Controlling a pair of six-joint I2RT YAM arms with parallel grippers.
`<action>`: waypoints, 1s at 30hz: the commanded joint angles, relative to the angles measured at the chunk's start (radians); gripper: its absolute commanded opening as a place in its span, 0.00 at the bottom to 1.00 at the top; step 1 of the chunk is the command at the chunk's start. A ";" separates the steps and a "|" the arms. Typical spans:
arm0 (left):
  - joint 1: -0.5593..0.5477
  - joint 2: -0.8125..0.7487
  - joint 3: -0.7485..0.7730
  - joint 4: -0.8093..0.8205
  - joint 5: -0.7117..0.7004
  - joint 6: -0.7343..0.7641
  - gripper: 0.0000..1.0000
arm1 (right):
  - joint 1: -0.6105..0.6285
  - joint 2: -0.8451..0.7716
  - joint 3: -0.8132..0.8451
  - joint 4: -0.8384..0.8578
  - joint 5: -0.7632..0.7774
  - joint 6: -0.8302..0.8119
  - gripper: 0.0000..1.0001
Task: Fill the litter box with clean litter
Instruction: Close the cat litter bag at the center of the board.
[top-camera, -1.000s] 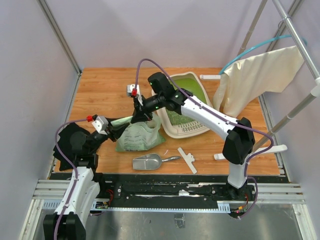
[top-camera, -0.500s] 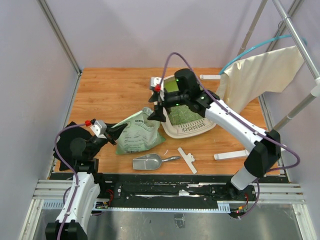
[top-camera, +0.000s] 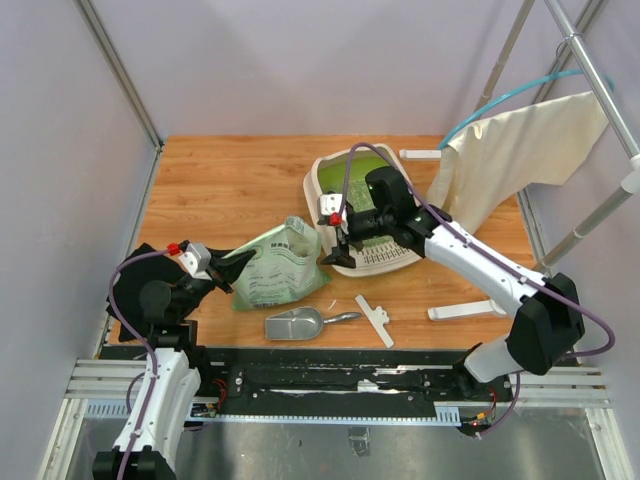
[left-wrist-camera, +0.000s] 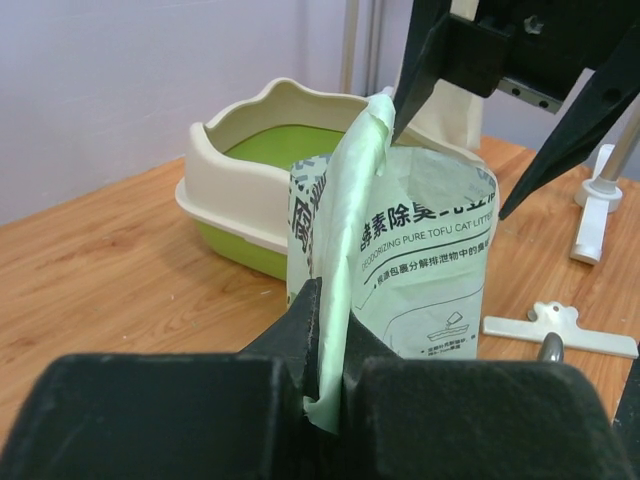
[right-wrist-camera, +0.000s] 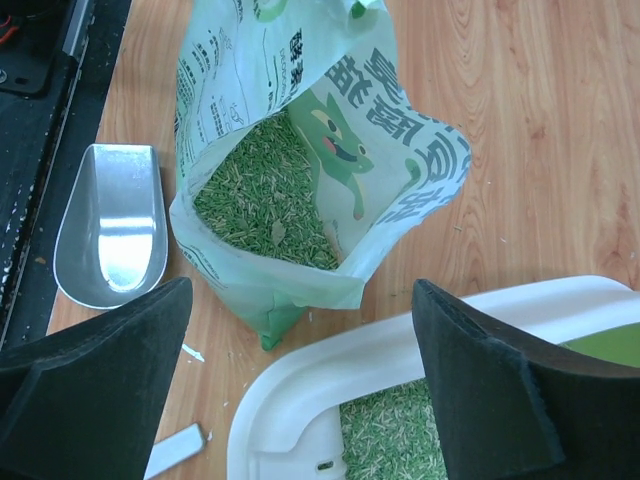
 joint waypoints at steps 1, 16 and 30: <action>0.007 -0.022 0.025 0.152 -0.014 -0.025 0.00 | 0.001 0.076 0.052 0.064 -0.042 0.061 0.87; 0.007 -0.069 0.002 0.200 -0.136 -0.059 0.01 | -0.118 0.076 0.035 0.091 -0.082 0.245 0.01; 0.007 0.036 0.011 0.328 -0.009 -0.133 0.00 | -0.148 -0.062 -0.093 0.199 -0.090 0.337 0.21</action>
